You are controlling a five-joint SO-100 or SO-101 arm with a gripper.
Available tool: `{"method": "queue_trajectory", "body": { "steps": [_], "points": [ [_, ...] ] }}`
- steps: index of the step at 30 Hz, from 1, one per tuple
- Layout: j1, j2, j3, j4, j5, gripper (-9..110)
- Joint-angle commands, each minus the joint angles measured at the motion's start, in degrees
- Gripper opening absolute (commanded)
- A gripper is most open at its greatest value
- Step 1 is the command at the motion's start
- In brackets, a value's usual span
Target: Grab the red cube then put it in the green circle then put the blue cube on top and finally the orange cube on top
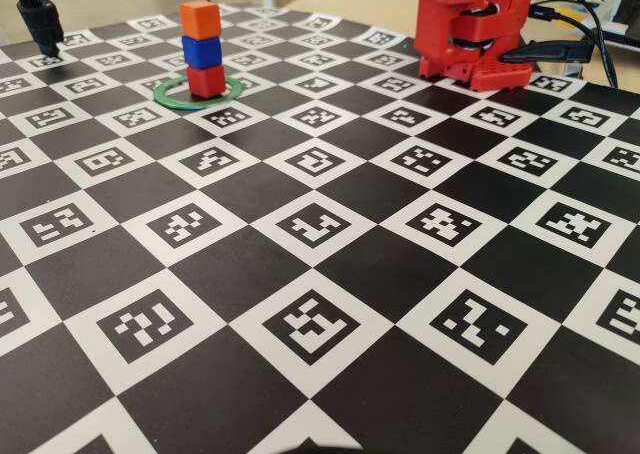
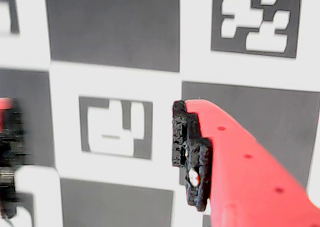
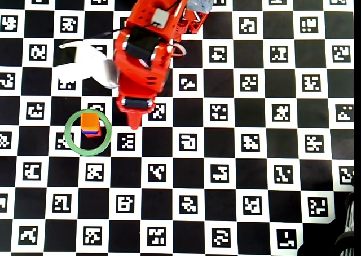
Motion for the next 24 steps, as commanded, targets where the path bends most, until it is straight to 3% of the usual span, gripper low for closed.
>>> {"method": "queue_trajectory", "body": {
  "steps": [1,6,24],
  "points": [
    [-4.39,8.53,3.69,-2.81,-2.90,8],
    [-6.68,21.09,17.75,-13.27,-9.23,-6],
    [-12.66,55.72,57.04,-23.38,-44.91,-6]
  ]
}}
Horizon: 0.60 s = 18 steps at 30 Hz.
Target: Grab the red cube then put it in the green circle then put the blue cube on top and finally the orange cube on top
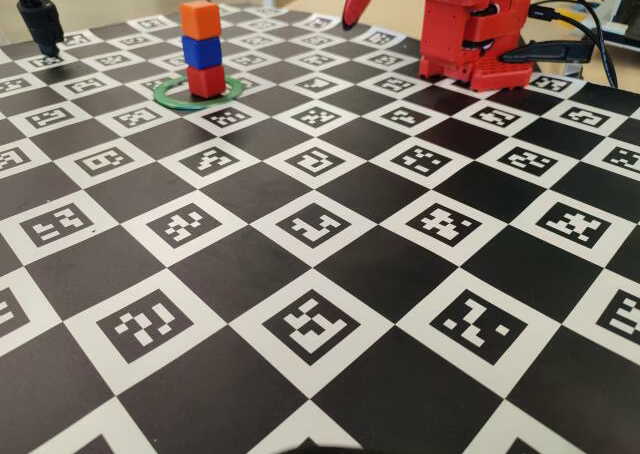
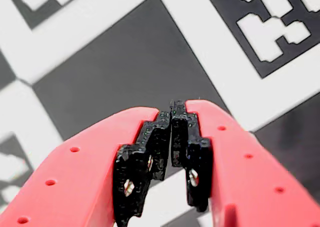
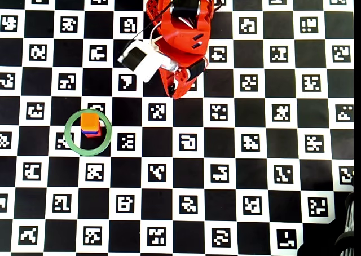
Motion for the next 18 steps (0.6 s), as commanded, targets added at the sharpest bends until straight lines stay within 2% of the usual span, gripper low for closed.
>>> {"method": "queue_trajectory", "body": {
  "steps": [1,6,18],
  "points": [
    [-0.70,6.68,3.78,-1.23,-7.56,-6],
    [-2.37,11.51,10.02,1.41,-16.70,-6],
    [-3.08,21.80,19.07,8.44,-23.20,-5]
  ]
}}
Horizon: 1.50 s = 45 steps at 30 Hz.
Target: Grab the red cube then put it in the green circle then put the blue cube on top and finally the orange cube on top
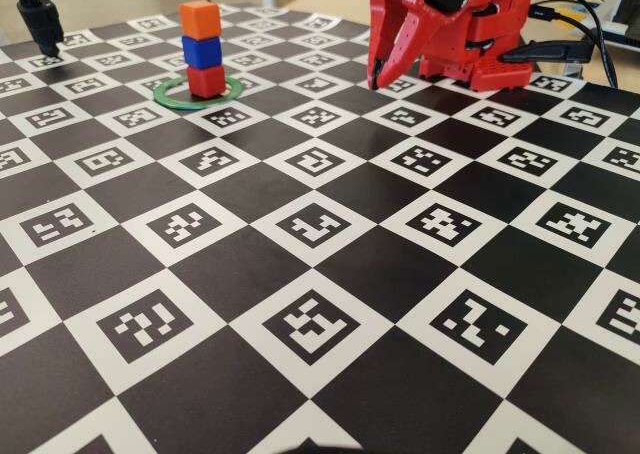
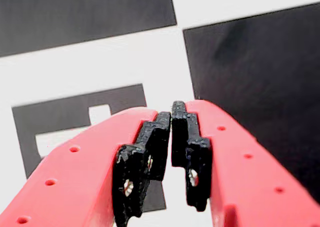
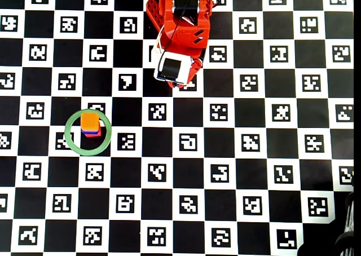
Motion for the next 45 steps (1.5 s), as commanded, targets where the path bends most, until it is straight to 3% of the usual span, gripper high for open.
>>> {"method": "queue_trajectory", "body": {
  "steps": [1,17,21,45],
  "points": [
    [0.62,2.29,0.97,-0.09,-2.72,-5],
    [1.05,6.33,5.19,7.38,-6.86,-5],
    [4.92,6.33,5.19,7.38,-6.59,-5],
    [4.92,6.24,5.27,7.38,-6.86,-5]
  ]
}}
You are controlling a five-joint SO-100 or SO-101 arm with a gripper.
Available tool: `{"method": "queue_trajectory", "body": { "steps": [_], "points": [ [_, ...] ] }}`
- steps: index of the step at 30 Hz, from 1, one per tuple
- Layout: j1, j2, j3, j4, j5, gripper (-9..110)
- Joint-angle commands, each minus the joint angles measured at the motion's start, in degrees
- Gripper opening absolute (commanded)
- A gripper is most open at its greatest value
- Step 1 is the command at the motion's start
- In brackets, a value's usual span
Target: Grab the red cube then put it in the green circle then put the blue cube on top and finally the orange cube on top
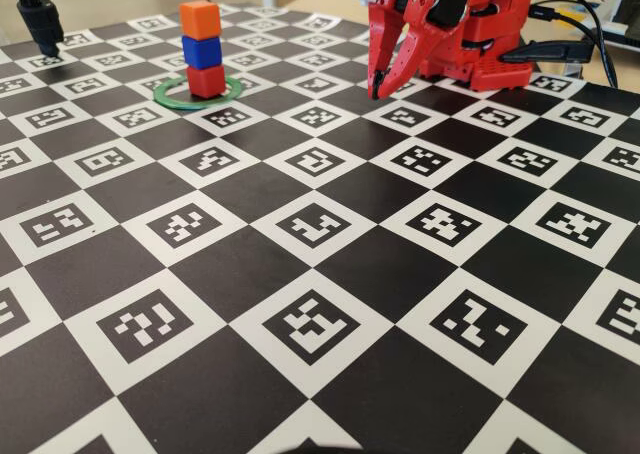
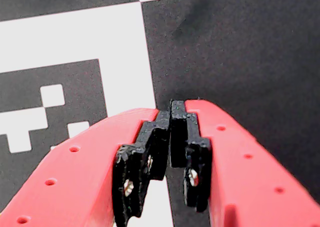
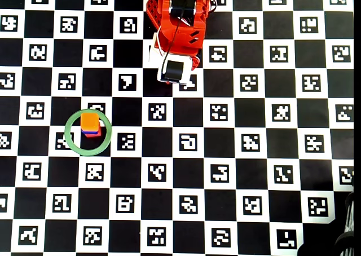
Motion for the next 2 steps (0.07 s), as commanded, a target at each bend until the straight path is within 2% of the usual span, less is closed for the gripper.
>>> {"method": "queue_trajectory", "body": {
  "steps": [1,2],
  "points": [
    [0.35,2.99,2.90,3.78,-0.09,-5],
    [0.35,2.99,2.90,3.78,-0.09,-5]
  ]
}}
